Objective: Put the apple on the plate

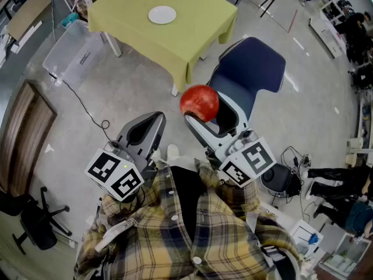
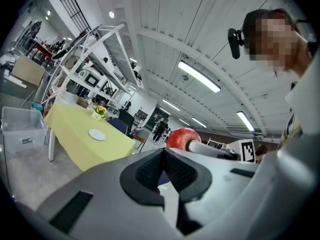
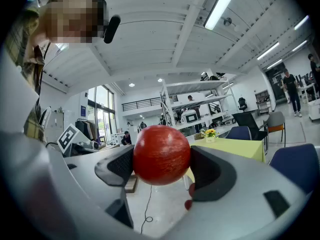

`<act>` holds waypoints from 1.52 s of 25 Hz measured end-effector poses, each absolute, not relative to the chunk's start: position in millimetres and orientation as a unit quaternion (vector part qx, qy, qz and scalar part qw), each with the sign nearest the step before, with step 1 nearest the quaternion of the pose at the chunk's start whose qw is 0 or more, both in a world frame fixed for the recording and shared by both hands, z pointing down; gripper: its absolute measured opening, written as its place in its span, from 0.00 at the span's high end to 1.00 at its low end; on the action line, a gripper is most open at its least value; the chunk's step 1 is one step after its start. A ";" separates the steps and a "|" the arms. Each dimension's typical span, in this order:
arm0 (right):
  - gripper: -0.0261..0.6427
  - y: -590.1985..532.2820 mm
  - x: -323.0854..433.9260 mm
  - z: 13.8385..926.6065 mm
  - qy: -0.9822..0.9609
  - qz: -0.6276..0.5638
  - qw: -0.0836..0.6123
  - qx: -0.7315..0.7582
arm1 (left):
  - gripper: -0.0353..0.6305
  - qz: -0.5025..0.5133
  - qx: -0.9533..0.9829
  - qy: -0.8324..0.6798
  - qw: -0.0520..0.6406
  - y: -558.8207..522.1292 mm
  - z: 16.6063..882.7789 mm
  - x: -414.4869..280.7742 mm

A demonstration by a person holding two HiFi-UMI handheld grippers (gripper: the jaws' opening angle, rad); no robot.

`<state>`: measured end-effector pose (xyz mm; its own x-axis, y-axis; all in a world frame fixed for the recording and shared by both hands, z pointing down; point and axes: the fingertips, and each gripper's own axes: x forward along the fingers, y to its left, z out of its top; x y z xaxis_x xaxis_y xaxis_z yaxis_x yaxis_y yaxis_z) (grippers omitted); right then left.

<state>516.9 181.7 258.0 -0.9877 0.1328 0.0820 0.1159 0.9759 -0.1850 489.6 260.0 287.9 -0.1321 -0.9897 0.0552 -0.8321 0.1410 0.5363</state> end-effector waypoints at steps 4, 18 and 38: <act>0.46 179.8 507.9 259.4 -0.992 0.095 0.050 -0.061 | 0.94 -0.194 0.627 -0.725 0.210 258.2 289.6 480.1; 0.46 160.5 519.5 277.6 -0.988 0.121 0.054 -0.081 | 0.94 -0.197 0.601 -0.745 0.212 251.1 303.8 484.8; 0.46 162.9 439.6 296.6 -0.984 0.132 0.074 -0.098 | 0.94 -0.210 0.579 -0.755 0.225 257.9 322.7 413.2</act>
